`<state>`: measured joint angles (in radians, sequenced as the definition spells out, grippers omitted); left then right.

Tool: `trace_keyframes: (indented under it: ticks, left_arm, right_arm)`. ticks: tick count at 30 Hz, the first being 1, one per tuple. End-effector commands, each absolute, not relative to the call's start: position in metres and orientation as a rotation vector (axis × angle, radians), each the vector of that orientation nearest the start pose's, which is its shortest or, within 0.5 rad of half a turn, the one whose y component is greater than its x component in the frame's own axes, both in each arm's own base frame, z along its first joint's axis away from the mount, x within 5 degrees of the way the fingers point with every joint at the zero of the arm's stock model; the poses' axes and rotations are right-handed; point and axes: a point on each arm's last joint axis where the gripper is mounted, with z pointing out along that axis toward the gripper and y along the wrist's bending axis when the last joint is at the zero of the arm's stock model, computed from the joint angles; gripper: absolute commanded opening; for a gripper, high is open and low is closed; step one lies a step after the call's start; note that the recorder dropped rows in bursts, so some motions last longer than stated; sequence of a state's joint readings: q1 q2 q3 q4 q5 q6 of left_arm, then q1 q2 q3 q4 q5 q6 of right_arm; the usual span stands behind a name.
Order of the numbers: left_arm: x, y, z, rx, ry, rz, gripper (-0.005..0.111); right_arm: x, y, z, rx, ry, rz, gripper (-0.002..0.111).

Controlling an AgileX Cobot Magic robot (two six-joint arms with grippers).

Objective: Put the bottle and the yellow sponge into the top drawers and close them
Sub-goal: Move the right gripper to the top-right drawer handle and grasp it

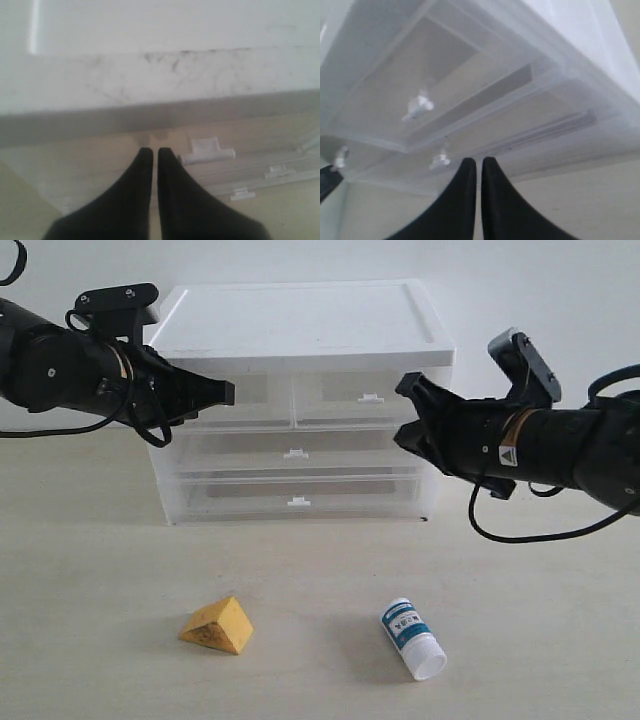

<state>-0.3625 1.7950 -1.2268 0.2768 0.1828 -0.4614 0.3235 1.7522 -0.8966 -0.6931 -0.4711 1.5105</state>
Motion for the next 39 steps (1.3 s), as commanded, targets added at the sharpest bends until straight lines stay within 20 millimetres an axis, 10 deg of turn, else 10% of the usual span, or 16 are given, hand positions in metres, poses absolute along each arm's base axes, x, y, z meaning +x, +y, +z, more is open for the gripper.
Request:
trace_keyframes:
  ticks: [1,9,39]
  left_arm:
    - [0.381,-0.138,0.241,0.169,2.22,-0.244,0.004]
    - [0.381,-0.138,0.241,0.173,2.217,-0.243,0.004]
    - [0.383,-0.139,0.244,0.203,2.181,-0.242,0.004]
  right_arm:
    - [0.344,0.148,0.208,0.332,1.969,1.302,0.002]
    - [0.356,0.135,0.199,0.372,1.943,1.387,0.037]
    - [0.387,0.143,0.193,0.46,1.842,1.502,0.033]
